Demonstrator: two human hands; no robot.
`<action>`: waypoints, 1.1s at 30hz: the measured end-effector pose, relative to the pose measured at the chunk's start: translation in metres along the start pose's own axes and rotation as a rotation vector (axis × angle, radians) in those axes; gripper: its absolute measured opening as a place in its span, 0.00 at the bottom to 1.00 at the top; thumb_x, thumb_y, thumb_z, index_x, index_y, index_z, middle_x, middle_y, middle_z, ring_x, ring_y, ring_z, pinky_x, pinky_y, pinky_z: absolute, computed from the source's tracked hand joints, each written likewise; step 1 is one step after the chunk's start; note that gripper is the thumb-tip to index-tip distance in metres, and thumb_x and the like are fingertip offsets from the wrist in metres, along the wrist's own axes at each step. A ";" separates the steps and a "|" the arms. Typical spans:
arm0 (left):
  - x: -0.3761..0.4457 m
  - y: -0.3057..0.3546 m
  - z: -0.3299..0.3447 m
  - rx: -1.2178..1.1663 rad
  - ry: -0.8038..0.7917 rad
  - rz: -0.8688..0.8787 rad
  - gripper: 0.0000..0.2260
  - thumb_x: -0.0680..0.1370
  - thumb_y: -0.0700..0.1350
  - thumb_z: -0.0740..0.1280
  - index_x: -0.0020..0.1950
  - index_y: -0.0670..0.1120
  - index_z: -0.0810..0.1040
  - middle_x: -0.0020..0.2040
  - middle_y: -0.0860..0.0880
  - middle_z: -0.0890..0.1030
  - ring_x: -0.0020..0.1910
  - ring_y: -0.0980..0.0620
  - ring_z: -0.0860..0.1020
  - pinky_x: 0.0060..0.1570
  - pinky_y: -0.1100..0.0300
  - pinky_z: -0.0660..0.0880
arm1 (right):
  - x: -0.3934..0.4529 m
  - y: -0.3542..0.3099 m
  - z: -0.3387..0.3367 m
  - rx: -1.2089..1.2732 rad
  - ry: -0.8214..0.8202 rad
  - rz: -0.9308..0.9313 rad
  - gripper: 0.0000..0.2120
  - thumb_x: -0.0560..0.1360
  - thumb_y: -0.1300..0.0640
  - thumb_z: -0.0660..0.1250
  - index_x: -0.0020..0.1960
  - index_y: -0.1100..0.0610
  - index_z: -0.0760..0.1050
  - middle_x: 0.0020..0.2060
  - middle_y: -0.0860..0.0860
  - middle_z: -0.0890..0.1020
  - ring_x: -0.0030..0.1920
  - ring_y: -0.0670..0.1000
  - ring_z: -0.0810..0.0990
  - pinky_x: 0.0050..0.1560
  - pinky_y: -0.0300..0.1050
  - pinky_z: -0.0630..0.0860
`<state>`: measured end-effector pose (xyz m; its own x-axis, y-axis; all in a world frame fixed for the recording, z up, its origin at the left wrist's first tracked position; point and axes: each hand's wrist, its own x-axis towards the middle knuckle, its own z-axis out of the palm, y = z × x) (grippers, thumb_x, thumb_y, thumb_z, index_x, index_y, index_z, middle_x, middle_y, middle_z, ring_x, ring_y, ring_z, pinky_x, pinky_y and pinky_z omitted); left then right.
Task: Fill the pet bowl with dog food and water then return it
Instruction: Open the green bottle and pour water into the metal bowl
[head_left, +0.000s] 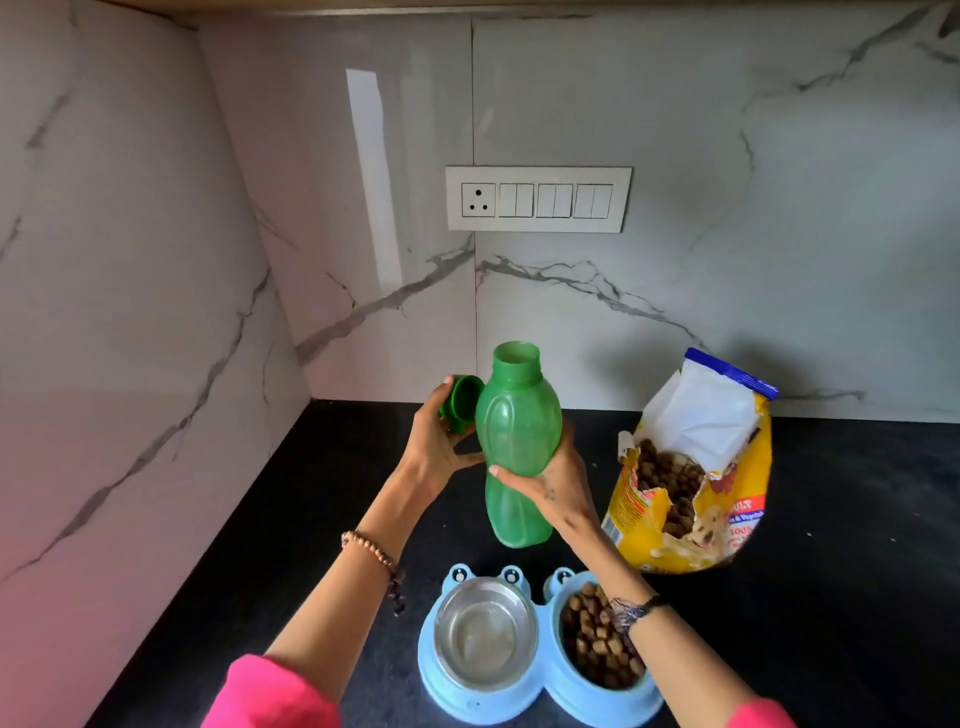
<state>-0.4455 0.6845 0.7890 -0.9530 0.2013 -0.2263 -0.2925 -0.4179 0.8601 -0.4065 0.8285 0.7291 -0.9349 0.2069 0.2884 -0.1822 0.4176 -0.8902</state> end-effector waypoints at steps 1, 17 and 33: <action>0.008 -0.002 -0.003 0.005 0.014 -0.012 0.12 0.77 0.55 0.59 0.50 0.50 0.77 0.50 0.47 0.78 0.52 0.49 0.76 0.55 0.40 0.73 | 0.006 0.007 0.005 -0.005 -0.010 0.005 0.44 0.59 0.50 0.81 0.67 0.55 0.61 0.56 0.45 0.72 0.56 0.47 0.73 0.56 0.42 0.73; 0.069 -0.019 -0.034 0.021 0.081 -0.073 0.12 0.77 0.55 0.60 0.53 0.50 0.76 0.54 0.46 0.79 0.56 0.47 0.76 0.50 0.44 0.76 | 0.042 0.057 0.041 0.025 -0.058 0.066 0.46 0.58 0.52 0.82 0.67 0.54 0.59 0.59 0.48 0.73 0.59 0.48 0.74 0.58 0.43 0.74; 0.039 0.028 -0.003 0.421 0.008 0.635 0.23 0.65 0.43 0.75 0.57 0.46 0.71 0.48 0.51 0.76 0.47 0.54 0.77 0.46 0.64 0.75 | 0.031 0.048 0.035 0.026 -0.125 0.111 0.44 0.60 0.45 0.78 0.68 0.45 0.55 0.62 0.46 0.72 0.61 0.46 0.73 0.59 0.46 0.74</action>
<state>-0.4911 0.6776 0.8031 -0.9292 0.0280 0.3686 0.3656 -0.0782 0.9275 -0.4549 0.8243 0.6827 -0.9800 0.1380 0.1432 -0.0821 0.3750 -0.9234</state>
